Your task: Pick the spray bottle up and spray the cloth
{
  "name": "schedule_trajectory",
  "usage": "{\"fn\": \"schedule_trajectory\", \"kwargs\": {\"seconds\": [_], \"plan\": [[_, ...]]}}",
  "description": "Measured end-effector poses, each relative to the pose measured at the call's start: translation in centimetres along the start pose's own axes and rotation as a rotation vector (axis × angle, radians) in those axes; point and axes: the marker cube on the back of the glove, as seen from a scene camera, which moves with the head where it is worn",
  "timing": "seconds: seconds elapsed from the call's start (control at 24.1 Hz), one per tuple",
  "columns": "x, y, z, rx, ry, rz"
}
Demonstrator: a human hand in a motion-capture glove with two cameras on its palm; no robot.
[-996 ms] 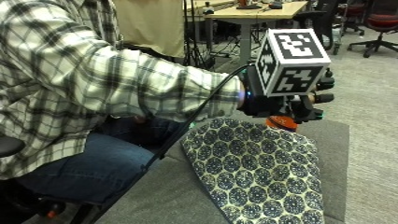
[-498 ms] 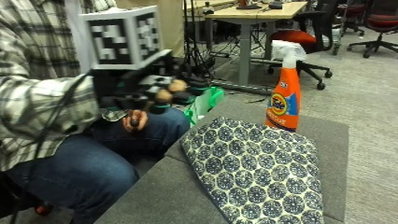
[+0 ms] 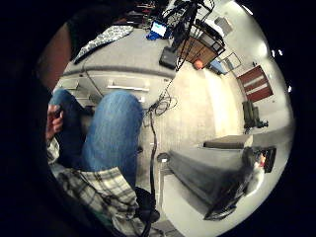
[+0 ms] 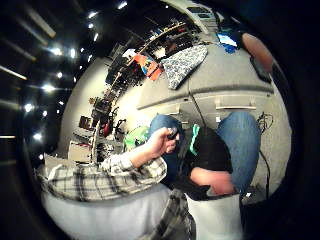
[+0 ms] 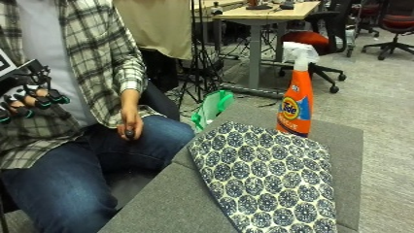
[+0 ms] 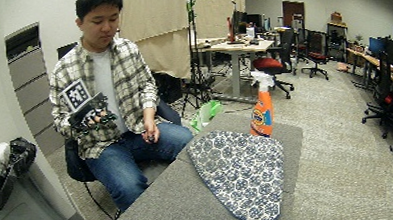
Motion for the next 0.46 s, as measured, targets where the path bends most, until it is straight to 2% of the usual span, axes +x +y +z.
{"fn": "schedule_trajectory", "kwargs": {"seconds": [0.21, 0.46], "plan": [[1.6, 6.8, 1.1, 0.037, -0.054, -0.064], [1.9, 8.9, 2.5, 0.099, -0.058, -0.084]]}}
